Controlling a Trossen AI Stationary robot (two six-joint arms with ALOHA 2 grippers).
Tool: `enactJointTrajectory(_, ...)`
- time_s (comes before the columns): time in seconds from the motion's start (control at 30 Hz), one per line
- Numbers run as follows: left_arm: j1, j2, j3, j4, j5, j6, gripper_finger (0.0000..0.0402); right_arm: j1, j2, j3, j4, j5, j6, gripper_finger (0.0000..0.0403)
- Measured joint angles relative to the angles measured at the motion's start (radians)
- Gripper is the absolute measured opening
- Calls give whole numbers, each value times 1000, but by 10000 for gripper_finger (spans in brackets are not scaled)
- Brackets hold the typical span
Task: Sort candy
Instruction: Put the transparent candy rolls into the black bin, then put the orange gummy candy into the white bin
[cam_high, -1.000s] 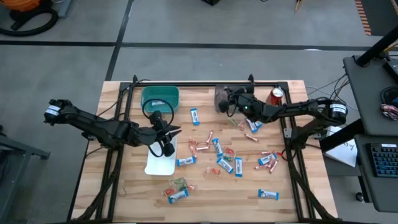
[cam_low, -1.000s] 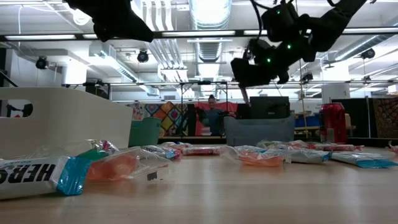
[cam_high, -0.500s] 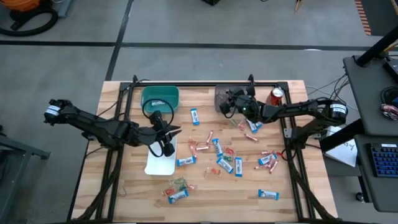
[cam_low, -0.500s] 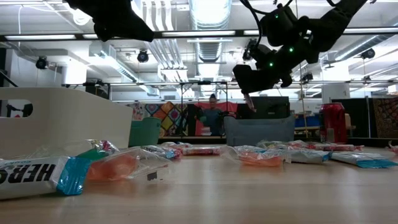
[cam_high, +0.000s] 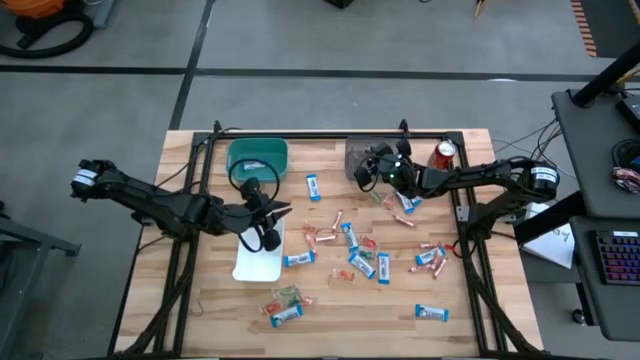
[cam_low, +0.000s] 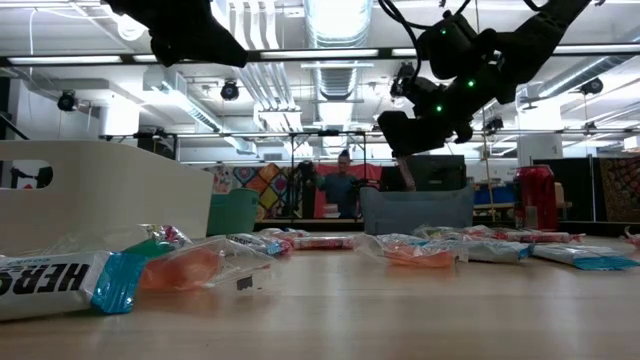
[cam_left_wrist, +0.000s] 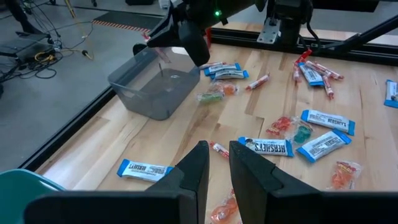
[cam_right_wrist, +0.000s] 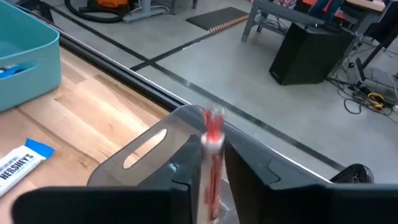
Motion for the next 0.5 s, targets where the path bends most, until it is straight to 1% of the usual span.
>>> enactJointTrajectory(0.2, 0, 0, 0, 0, 0, 0, 48, 0, 0, 0, -1, -1, 27, 116)
enactJointTrajectory(0.3, 0, 0, 0, 4, 0, 0, 48, 0, -7, 0, -7, -10, 39, 126)
enactJointTrajectory(0.5, 0, 0, 0, 54, 1, -5, 48, 6, -91, 8, -75, -144, 65, 128)
